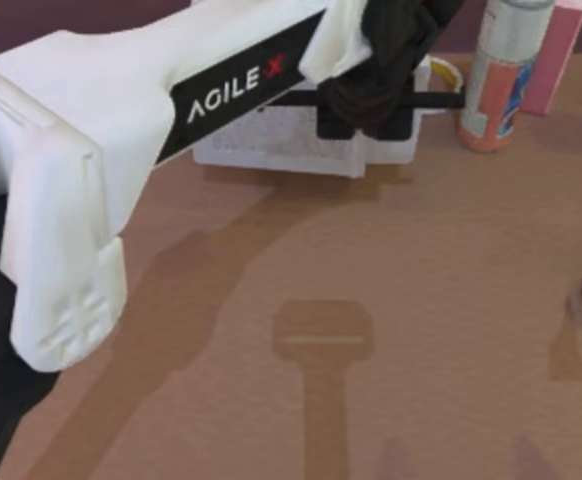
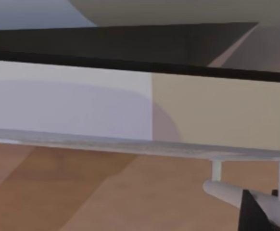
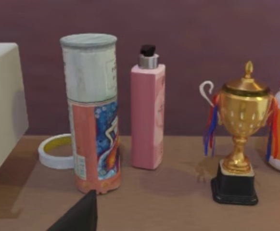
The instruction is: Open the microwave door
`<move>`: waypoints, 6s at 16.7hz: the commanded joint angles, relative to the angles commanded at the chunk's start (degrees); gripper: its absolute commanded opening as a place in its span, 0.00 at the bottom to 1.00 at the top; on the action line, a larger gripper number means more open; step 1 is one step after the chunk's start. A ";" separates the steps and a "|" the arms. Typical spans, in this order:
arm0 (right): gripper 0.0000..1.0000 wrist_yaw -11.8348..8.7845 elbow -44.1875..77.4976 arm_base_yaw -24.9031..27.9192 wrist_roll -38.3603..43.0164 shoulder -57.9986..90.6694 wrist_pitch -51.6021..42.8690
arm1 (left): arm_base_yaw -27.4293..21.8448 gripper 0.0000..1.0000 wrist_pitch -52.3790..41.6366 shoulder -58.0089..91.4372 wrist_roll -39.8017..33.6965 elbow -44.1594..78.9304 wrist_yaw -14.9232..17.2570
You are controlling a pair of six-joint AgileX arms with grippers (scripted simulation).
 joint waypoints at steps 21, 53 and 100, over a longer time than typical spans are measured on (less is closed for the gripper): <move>1.00 0.00 0.00 0.00 0.00 0.00 0.00 | 0.06 0.00 2.92 -2.98 2.27 -5.21 0.97; 1.00 0.00 0.00 0.00 0.00 0.00 0.00 | 0.18 0.00 5.69 -5.90 4.73 -10.19 2.07; 1.00 0.00 0.00 0.00 0.00 0.00 0.00 | -0.13 0.00 8.42 -8.64 7.07 -14.96 3.74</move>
